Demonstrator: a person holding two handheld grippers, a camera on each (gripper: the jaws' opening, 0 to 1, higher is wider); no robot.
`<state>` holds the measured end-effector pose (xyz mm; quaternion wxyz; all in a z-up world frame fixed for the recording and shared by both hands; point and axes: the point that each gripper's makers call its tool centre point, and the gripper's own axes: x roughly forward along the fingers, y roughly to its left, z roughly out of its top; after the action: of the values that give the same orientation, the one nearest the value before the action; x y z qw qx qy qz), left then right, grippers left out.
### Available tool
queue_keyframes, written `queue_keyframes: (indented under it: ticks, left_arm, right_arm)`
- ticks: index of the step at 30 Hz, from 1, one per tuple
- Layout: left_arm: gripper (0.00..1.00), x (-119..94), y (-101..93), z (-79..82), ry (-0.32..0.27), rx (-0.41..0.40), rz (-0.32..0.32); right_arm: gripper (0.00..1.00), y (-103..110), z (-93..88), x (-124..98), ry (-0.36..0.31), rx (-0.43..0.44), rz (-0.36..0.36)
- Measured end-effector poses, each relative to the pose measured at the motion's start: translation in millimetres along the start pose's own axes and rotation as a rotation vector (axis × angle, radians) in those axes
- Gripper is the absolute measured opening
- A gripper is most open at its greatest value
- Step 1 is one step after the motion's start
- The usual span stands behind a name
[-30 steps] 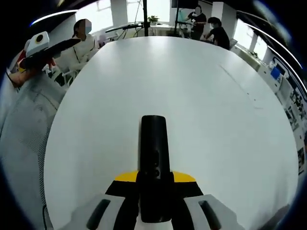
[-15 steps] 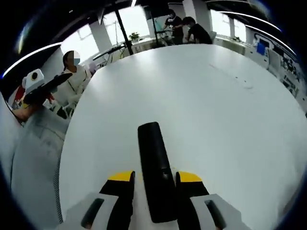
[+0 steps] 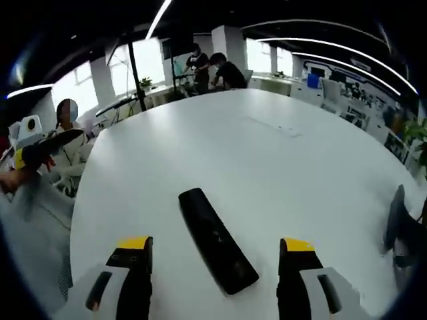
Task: Press the specified remote control buttons in sequence, fully releasing each button before pressing the next.
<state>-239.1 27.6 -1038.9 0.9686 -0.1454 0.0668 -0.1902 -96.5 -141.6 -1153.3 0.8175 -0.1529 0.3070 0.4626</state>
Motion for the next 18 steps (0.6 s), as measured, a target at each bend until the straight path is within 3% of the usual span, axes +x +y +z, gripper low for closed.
queue_keyframes:
  ticks: [9,18]
  left_arm:
    - [1.00,-1,-1.0,0.1,-0.002,0.003,-0.005]
    - [1.00,-1,-3.4,-0.2,-0.003,0.005,-0.017]
  right_arm:
    - [0.99,22,19.2,-27,-0.112,0.026,-0.078]
    - [0.99,42,35.2,-62,-0.224,0.086,-0.134]
